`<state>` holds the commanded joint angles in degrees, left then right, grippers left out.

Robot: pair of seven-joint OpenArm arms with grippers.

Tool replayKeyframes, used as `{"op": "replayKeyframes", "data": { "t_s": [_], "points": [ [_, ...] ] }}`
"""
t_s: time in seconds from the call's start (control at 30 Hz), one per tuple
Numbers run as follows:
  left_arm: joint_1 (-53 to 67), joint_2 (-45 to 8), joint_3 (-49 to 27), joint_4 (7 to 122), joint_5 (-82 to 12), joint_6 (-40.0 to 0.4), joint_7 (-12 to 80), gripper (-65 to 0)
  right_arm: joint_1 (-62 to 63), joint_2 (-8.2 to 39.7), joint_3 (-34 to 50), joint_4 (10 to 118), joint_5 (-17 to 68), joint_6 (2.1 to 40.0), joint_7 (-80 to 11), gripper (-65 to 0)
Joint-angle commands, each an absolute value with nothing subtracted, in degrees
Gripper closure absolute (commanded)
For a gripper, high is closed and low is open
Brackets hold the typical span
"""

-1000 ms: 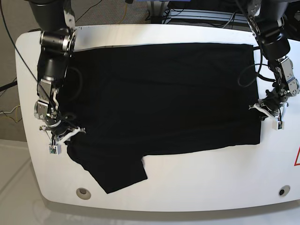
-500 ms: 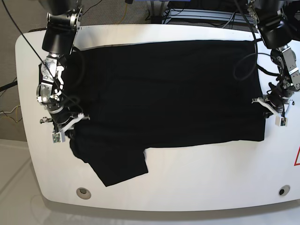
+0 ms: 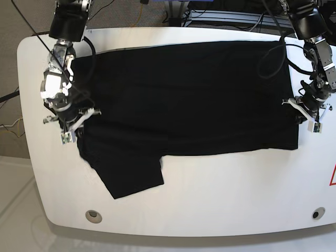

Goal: Fold the T-shirt properly
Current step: 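Lift and fold the held mid-body edges toward the shoulder edge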

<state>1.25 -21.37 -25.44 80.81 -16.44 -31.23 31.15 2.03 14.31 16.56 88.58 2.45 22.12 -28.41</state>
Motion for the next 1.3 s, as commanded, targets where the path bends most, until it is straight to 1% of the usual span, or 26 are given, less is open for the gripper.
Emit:
{"op": "replayKeyframes", "data": {
  "t_s": [0.1,0.3,0.5,0.83,0.9,1.03,1.23,1.3],
  "points": [
    [3.3,-21.2,-25.5,83.8,-17.4,-31.8,31.9,0.0,-2.4,14.6,16.2,94.5,3.2,22.1,-31.7,0.0],
    [5.3,-21.1,-25.6,85.6,-17.3,-32.1,32.1,0.0,-5.4,14.7,16.5,98.6,3.8,22.8,-34.5,0.0],
    [7.4,-21.4,-25.5,86.4,-16.1,-32.2,32.5,0.0,-8.6,15.2,17.2,102.5,6.3,23.6,-37.1,0.0],
    [8.2,-21.4,-26.1,88.5,-16.5,-32.1,34.2,0.0,-12.0,15.9,20.3,104.1,8.6,23.2,-36.8,0.0],
    [8.8,-21.3,-26.6,90.1,-16.9,-32.4,35.0,0.0,-13.1,16.0,23.3,104.2,8.5,23.6,-35.9,0.0],
    [9.4,-21.3,-27.4,90.9,-16.9,-32.4,35.4,0.0,-14.1,15.9,24.6,104.0,8.3,23.7,-34.7,0.0],
    [10.7,-21.2,-29.5,92.3,-17.1,-32.4,35.7,0.0,-15.5,15.8,24.9,103.9,7.2,24.5,-31.6,0.0],
    [12.0,-21.0,-31.3,94.0,-17.7,-32.3,35.7,0.0,-16.5,15.8,25.4,103.5,6.8,24.8,-31.1,0.0]
  ]
}}
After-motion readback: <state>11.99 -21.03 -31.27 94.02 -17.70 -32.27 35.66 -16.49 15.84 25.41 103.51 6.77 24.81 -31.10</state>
